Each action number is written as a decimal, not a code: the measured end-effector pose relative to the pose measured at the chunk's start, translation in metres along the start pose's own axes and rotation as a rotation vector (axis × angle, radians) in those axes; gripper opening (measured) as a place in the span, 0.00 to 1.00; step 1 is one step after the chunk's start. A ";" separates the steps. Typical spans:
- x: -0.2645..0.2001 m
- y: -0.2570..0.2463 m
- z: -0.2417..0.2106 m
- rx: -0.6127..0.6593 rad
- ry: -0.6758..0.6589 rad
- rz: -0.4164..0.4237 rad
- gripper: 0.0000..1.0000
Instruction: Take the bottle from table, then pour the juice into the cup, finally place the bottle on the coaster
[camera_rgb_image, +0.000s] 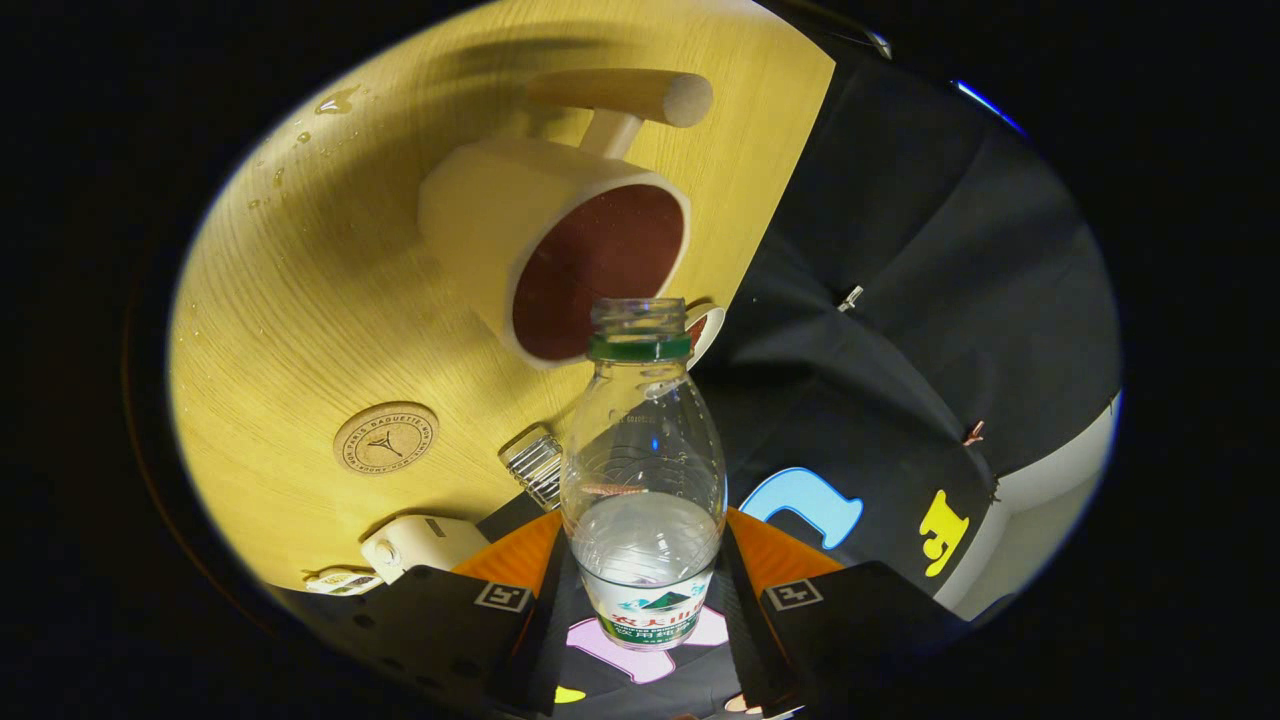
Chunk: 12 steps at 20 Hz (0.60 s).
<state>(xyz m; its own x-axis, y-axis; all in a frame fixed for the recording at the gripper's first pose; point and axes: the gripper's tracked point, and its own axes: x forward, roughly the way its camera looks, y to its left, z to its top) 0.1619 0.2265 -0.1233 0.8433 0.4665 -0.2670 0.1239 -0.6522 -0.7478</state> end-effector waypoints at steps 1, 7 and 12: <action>-0.001 0.001 -0.001 0.003 0.003 0.003 0.69; -0.009 0.009 -0.002 0.055 0.027 0.029 0.70; -0.030 0.014 -0.019 0.306 0.121 0.087 0.69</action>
<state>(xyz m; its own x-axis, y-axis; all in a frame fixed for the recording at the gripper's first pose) 0.1485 0.1923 -0.1146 0.9020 0.3305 -0.2776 -0.0985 -0.4686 -0.8779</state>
